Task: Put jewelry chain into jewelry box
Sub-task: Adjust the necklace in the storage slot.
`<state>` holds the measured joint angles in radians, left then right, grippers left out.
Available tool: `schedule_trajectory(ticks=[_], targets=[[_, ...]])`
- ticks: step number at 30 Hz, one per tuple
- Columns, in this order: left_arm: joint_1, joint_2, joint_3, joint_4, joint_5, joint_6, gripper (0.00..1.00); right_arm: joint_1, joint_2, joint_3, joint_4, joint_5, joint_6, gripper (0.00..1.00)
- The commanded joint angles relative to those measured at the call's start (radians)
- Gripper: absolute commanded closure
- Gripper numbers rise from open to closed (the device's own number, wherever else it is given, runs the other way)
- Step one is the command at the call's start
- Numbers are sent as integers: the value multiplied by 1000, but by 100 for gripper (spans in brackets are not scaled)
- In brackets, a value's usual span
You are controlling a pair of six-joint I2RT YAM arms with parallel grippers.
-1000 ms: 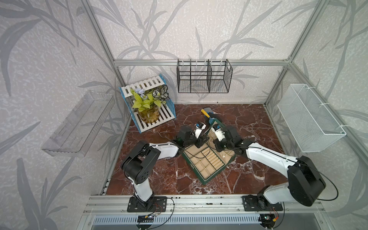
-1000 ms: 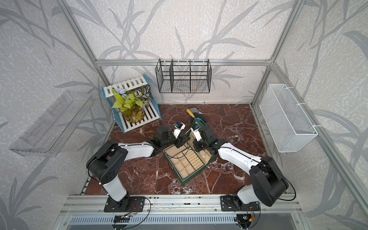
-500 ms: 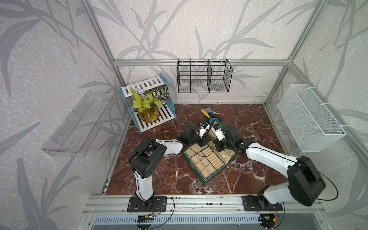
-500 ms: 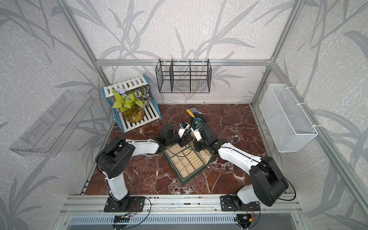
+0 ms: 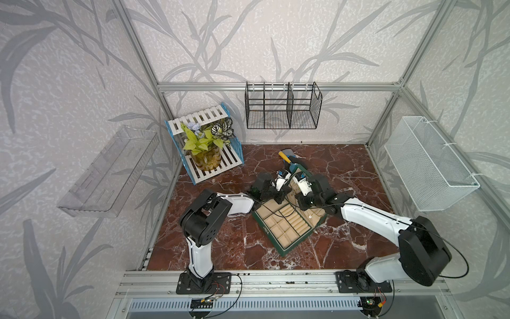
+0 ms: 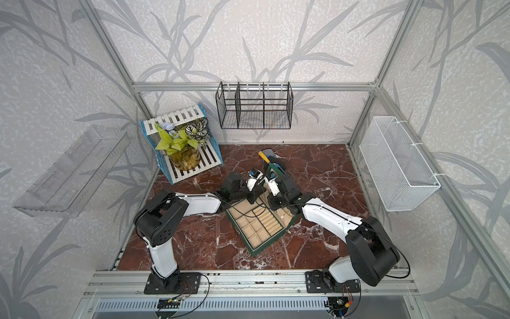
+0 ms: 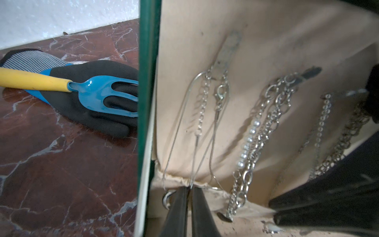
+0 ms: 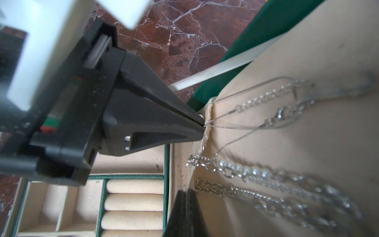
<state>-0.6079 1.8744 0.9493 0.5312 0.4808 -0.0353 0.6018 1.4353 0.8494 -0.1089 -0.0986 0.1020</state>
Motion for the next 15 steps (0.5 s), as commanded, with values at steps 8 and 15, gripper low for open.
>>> schedule_trajectory(ticks=[8, 15], targets=[[-3, -123, -61, 47, -19, -45, 100, 1, -26, -10, 72, -34, 26, 100], [-3, -171, -62, 47, 1, -58, 100, 1, -24, -12, 78, -36, 31, 100]])
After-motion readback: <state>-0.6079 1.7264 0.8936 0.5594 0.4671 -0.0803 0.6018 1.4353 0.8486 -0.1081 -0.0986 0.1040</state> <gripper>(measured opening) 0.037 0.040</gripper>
